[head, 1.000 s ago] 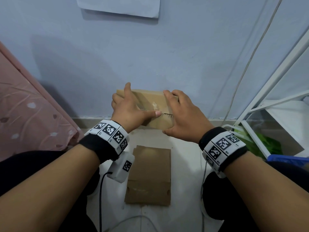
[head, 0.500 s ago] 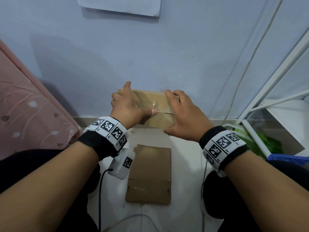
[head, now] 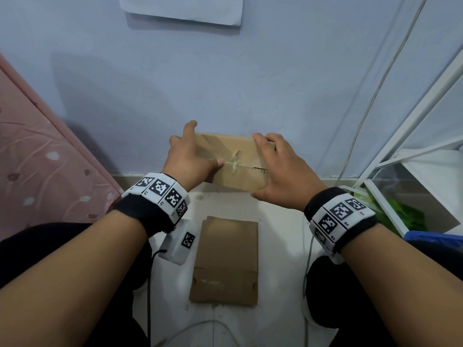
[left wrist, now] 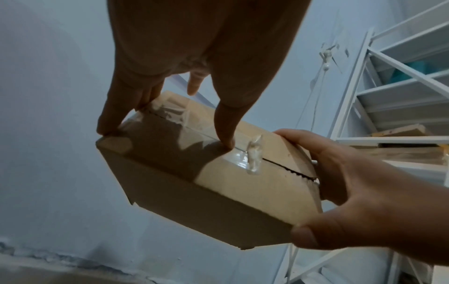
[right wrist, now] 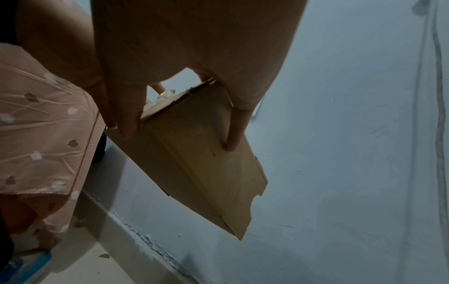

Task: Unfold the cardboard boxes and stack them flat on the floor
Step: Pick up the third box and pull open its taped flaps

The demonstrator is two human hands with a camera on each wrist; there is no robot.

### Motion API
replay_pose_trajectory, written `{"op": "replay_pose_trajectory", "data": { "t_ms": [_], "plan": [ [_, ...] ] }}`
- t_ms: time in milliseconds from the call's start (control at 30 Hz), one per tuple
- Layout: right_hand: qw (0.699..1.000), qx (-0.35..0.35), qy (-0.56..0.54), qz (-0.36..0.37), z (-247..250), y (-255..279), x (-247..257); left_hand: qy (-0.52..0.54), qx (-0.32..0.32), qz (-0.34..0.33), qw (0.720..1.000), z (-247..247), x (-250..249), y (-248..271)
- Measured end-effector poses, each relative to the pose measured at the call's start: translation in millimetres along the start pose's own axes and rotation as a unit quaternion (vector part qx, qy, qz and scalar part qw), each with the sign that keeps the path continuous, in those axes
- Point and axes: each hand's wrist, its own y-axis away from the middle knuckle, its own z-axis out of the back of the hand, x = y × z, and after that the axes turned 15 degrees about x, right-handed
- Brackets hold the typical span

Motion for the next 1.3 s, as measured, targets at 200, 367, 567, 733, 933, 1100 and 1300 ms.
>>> {"op": "replay_pose_trajectory", "data": {
  "t_ms": [200,367,567,733,933,1100,1300],
  "plan": [
    [1.000,0.004,0.004,-0.004,0,-1,0,0.047,0.025,0.015,0.998,-8,-8,6],
    [1.000,-0.001,0.012,0.001,0,-1,4,0.029,0.012,0.014,0.999,-16,-7,7],
    [1.000,0.002,0.022,0.013,-4,-3,8,-0.026,-0.032,0.045,0.998,-23,-7,7],
    [1.000,0.001,0.010,0.011,-6,-5,8,-0.030,-0.036,0.031,0.998,-18,-5,2],
    [1.000,0.005,-0.006,0.011,-8,-5,7,-0.024,-0.029,0.025,0.999,-15,-3,1],
    [1.000,0.008,-0.010,0.005,-8,-5,6,-0.019,-0.032,0.018,0.999,-11,0,-1],
    [1.000,0.010,-0.019,0.003,-6,-4,6,-0.027,-0.036,0.019,0.999,-6,2,-2]
  ]
}}
